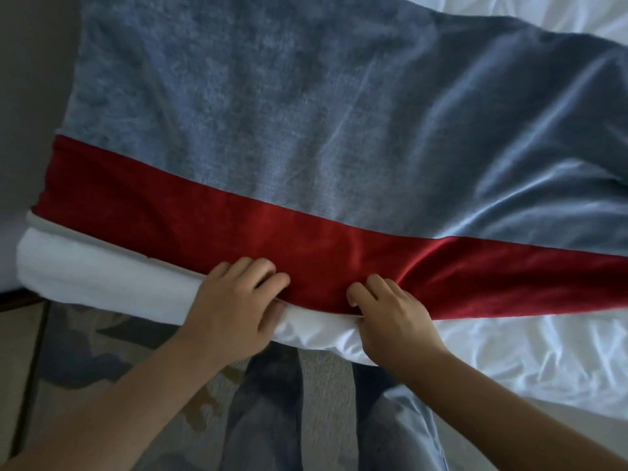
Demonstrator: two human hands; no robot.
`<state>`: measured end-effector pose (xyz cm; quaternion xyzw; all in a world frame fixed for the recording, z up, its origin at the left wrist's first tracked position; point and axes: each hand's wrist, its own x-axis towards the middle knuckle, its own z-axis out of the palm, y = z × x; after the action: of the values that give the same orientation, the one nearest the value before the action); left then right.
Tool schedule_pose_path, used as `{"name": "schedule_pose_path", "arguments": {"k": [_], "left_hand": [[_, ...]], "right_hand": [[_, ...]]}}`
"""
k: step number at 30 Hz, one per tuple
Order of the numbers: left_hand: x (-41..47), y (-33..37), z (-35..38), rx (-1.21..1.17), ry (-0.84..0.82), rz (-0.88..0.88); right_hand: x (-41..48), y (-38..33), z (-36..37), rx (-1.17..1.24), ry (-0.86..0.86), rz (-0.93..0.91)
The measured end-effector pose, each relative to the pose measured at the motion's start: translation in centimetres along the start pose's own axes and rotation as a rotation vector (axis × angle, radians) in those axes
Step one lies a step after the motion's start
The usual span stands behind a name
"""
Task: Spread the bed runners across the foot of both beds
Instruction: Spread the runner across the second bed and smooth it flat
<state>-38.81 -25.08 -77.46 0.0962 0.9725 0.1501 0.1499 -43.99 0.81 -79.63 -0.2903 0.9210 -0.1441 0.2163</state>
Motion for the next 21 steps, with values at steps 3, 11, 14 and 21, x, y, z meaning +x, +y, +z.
{"name": "schedule_pose_path", "arguments": {"k": [3, 11, 14, 21], "left_hand": [[2.6, 4.3, 1.2, -0.03, -0.026, 0.088], [9.5, 14.8, 4.3, -0.049, -0.029, 0.28], [11.5, 17.7, 5.0, -0.027, -0.048, 0.316], [14.7, 21.9, 5.7, 0.012, -0.129, 0.321]], "right_hand": [[-1.0, 1.5, -0.5, -0.027, 0.035, 0.012], [-3.8, 8.9, -2.2, -0.046, 0.091, 0.085], [-5.0, 11.8, -2.8, -0.042, 0.142, 0.094], [-8.3, 17.5, -4.9, -0.166, 0.208, 0.108]]}}
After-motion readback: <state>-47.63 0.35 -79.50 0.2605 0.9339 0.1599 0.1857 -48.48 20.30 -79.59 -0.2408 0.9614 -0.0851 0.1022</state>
